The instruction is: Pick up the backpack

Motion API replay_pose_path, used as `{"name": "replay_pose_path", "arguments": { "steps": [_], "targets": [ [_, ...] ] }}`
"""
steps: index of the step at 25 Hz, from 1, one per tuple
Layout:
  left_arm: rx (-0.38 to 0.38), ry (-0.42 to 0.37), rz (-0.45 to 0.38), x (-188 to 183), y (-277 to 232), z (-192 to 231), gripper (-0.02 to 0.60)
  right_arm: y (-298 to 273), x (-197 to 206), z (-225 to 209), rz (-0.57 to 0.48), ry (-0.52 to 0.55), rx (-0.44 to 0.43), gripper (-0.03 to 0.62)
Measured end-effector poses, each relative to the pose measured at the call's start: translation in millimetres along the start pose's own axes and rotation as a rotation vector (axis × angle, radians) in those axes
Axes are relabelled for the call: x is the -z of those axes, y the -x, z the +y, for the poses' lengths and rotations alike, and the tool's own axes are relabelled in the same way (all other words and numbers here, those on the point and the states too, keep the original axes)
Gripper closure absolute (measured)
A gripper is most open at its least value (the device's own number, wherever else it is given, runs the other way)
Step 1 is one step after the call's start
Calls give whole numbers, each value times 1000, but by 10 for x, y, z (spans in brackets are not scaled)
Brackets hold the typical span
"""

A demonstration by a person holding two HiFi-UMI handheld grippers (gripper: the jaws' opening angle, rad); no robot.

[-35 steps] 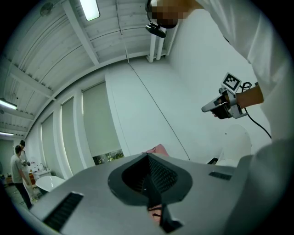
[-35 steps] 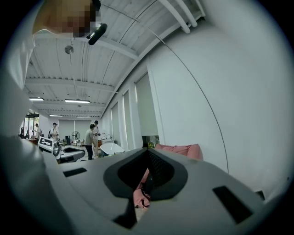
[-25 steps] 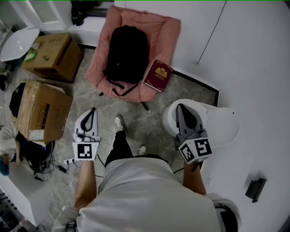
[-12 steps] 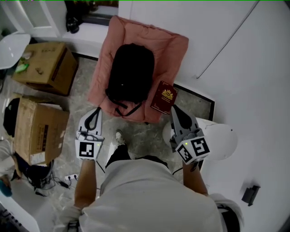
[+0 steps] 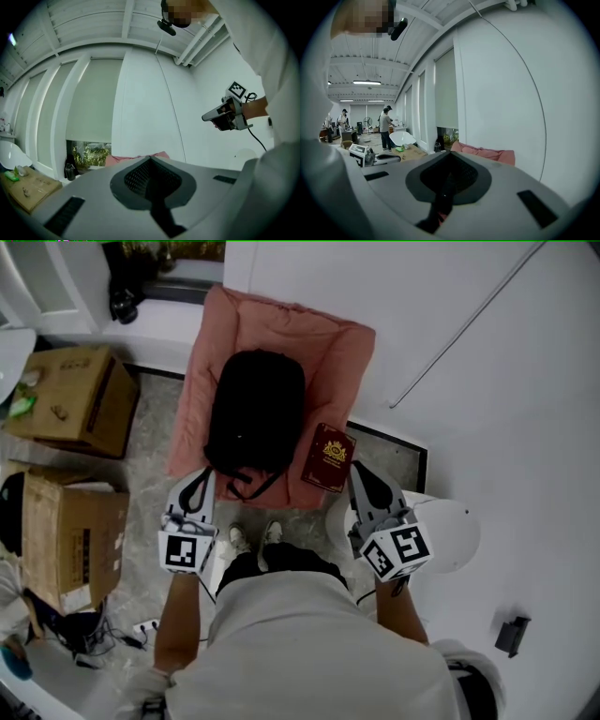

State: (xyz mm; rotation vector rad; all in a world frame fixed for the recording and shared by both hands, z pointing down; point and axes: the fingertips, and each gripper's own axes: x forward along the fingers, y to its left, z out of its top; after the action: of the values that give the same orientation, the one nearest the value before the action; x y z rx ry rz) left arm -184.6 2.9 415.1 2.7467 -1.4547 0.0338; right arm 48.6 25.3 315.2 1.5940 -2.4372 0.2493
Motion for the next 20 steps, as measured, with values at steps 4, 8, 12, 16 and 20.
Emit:
{"name": "replay_pose_path", "arguments": {
  "steps": [4,8,12,16,20],
  "targets": [
    [2,22,34,59,-215,0,566,-208,20,-161,2,-26,-19,572],
    [-37,12,38,-11,-449,85,566,-442,-88,-373,-35,-40,-59,572],
    [-38,-24,56,-98,-709,131,566,-655,-186,-671,-68,-58,-71,572],
    [-52,-36,66,-93,-935,220,566,-867,-111,-788,-44,-68,-104,572],
    [-51,-32,73,49,-1161,206,566,-1043,67,-874,-4,-75,-131,574]
  ]
}}
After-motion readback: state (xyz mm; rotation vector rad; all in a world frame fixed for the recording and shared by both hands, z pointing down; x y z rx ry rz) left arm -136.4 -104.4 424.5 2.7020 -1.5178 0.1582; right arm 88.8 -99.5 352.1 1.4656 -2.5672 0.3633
